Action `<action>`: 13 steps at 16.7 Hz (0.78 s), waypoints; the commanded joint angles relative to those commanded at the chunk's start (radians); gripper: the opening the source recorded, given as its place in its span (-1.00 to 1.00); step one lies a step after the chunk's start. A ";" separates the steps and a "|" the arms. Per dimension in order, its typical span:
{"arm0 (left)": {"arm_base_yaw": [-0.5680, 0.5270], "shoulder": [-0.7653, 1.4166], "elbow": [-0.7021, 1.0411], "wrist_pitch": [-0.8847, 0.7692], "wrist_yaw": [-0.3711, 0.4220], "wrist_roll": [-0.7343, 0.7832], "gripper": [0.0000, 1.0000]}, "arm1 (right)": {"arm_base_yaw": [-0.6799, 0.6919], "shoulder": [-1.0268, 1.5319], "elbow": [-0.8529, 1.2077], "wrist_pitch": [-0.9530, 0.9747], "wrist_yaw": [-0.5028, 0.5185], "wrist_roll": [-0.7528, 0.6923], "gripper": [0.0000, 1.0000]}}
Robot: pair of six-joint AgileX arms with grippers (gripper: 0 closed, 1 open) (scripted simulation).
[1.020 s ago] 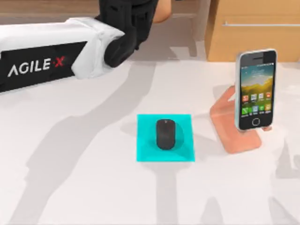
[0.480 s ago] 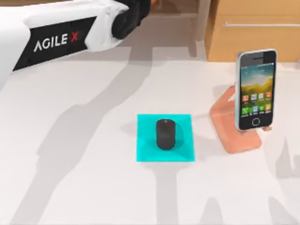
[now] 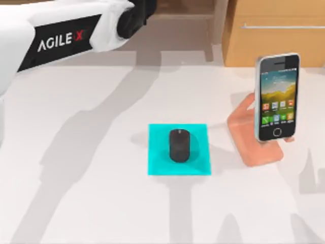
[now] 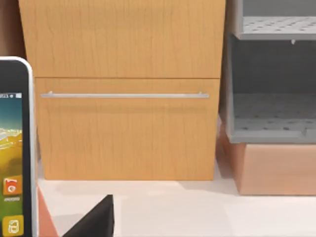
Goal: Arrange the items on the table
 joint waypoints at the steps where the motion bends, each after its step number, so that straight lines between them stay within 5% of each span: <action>1: 0.000 0.000 0.000 0.000 -0.001 0.000 -1.00 | 0.000 0.000 0.000 0.000 0.000 0.000 1.00; 8: 0.005 0.004 0.004 -0.001 0.000 -0.001 -1.00 | 0.000 0.000 0.000 0.000 0.000 0.000 1.00; 13: 0.005 0.004 0.004 -0.001 0.000 -0.001 -0.25 | 0.000 0.000 0.000 0.000 0.000 0.000 1.00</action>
